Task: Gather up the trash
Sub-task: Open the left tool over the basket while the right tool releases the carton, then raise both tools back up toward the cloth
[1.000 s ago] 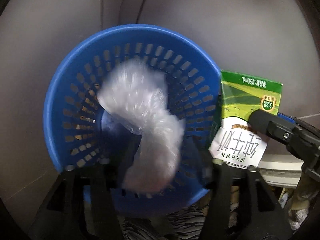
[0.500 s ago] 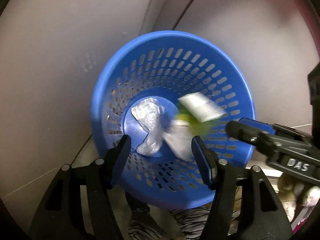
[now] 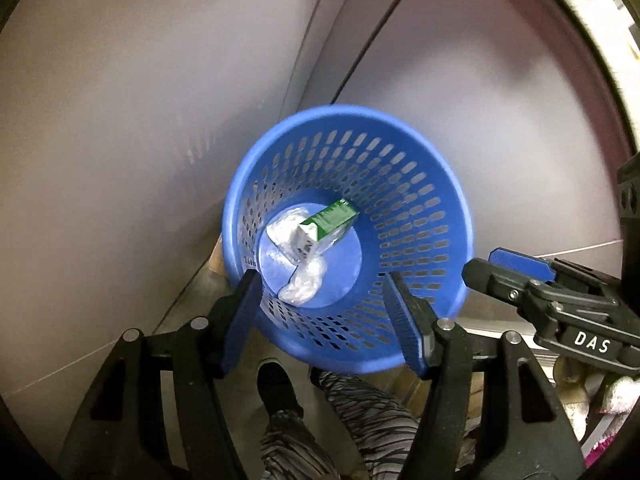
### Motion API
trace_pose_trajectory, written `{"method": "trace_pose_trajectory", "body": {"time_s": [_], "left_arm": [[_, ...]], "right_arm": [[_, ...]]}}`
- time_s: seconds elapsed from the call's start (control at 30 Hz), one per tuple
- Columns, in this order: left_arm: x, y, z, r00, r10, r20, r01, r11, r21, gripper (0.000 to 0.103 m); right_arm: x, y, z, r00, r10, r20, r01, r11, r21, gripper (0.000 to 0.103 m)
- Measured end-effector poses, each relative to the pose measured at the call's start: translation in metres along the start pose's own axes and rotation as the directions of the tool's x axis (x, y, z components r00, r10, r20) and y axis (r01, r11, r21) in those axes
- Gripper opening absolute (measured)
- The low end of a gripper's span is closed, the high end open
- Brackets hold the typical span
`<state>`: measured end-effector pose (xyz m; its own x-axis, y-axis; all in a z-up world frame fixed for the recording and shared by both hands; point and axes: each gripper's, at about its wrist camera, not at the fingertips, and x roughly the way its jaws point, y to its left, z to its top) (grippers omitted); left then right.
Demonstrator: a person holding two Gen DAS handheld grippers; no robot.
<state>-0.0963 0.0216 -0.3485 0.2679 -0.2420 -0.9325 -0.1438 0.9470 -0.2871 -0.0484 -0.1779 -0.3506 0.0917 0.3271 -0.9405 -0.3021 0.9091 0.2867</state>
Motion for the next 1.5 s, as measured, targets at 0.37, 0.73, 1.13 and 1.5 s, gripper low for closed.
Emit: {"method": "trace_pose_trajectory", "body": {"time_s": [0.37, 0.73, 1.13, 1.5], "left_arm": [[-0.079, -0.041, 0.015, 0.996, 0.022, 0.086, -0.027, 0.998, 0.061, 0.064], [-0.164, -0.073, 0.037, 0.978, 0.015, 0.206, -0.041, 0.992, 0.122, 0.064], [-0.221, -0.087, 0.071, 0.96, -0.003, 0.281, -0.036, 0.99, 0.134, 0.067], [-0.221, -0.098, 0.159, 0.946, 0.045, 0.322, -0.057, 0.998, 0.028, 0.069]], "right_arm": [[-0.103, 0.015, -0.002, 0.994, 0.023, 0.109, -0.023, 1.0, 0.005, 0.066], [-0.207, 0.027, 0.007, 0.958, -0.011, 0.288, 0.01, 1.0, 0.005, 0.078], [-0.291, 0.014, 0.02, 0.886, -0.037, 0.462, 0.034, 0.999, 0.016, 0.096], [-0.313, -0.041, 0.116, 0.882, 0.063, 0.467, -0.079, 0.997, 0.015, 0.101]]}}
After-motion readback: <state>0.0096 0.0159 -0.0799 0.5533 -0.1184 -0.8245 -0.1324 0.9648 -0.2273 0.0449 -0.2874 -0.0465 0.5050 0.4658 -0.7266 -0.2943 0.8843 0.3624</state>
